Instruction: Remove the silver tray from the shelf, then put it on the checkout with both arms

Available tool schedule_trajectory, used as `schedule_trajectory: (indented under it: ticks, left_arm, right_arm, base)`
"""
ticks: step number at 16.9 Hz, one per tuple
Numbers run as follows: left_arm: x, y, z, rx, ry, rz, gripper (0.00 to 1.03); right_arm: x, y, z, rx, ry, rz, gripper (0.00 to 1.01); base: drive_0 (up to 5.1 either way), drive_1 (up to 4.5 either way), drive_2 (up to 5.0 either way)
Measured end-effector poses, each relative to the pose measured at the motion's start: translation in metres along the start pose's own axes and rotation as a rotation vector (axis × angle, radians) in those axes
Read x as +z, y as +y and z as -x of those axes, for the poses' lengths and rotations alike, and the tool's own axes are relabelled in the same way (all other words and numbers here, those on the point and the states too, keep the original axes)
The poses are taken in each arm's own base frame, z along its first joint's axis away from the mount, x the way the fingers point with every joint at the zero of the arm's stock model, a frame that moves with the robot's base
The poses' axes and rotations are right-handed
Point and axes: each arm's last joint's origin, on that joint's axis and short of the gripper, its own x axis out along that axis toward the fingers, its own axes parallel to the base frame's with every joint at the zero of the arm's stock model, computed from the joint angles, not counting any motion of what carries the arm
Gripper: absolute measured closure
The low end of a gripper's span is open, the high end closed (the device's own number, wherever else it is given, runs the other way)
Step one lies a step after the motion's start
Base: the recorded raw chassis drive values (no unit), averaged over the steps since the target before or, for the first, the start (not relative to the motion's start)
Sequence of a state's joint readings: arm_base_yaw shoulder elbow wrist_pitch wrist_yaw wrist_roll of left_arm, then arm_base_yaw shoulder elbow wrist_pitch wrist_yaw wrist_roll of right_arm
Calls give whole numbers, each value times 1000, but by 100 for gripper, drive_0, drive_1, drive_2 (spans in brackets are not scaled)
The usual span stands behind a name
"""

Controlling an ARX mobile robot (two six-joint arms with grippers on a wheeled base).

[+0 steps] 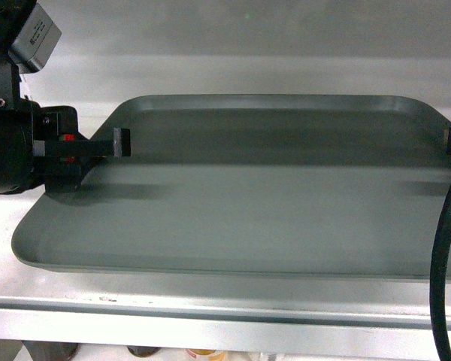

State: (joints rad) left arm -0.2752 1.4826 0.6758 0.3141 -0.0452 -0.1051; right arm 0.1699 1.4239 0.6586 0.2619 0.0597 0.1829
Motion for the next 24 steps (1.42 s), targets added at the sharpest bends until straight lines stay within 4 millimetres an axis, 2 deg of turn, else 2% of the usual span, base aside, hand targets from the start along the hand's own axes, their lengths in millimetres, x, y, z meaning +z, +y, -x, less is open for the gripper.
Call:
schedule_trajectory:
  ticks: [11, 24]
  left_arm:
    - [0, 0, 0, 0, 2, 0, 100]
    - [0, -1, 1, 0, 0, -2, 100]
  right_arm:
    - [0, 0, 0, 0, 0, 0, 98]
    - [-2, 0, -1, -3, 8, 0, 98]
  base:
    - [1, -44, 47]
    - [14, -419, 447]
